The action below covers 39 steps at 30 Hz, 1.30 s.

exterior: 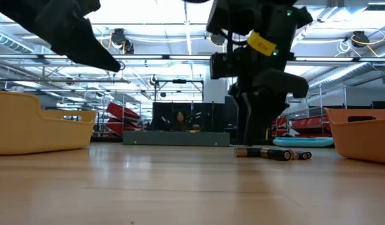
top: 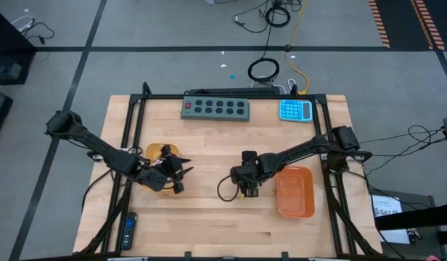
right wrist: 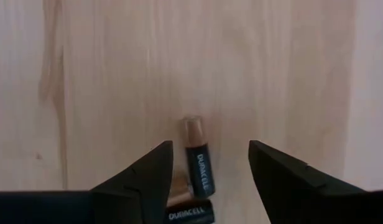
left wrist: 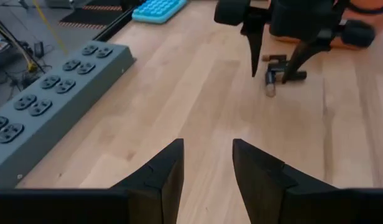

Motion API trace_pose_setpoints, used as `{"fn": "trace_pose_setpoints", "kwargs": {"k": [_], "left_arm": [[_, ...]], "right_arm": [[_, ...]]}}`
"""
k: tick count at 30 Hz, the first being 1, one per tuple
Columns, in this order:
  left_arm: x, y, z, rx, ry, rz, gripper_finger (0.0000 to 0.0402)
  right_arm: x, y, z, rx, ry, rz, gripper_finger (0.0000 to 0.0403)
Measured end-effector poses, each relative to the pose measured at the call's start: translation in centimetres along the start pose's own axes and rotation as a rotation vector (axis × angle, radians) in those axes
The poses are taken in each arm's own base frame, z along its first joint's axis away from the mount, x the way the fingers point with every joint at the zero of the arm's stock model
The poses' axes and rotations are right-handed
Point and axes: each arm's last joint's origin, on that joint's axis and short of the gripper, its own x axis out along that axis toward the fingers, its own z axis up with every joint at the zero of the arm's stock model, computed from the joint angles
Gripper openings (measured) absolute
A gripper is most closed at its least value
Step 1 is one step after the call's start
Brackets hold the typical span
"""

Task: Sort batteries
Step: Put the black battery into the orange bin

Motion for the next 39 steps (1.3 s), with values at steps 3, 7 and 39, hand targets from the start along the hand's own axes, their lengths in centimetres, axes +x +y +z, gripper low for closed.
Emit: {"fn": "trace_pose_setpoints", "kwargs": {"k": [3, 7, 39], "left_arm": [[0.4, -0.4, -0.1, 0.019, -0.003, 0.001, 0.0146], [0.8, -0.7, -0.3, 0.028, -0.004, 0.006, 0.0146], [3.1, -0.8, -0.5, 0.064, -0.003, 0.054, 0.0146]], "right_arm": [[0.8, 0.0, 0.0, -0.003, 0.019, 0.013, 0.0198], [1.8, -0.5, 0.0, 0.005, 0.047, 0.042, 0.0176], [-7.3, 3.6, -9.5, 0.392, -0.272, -0.088, 0.0019]]}}
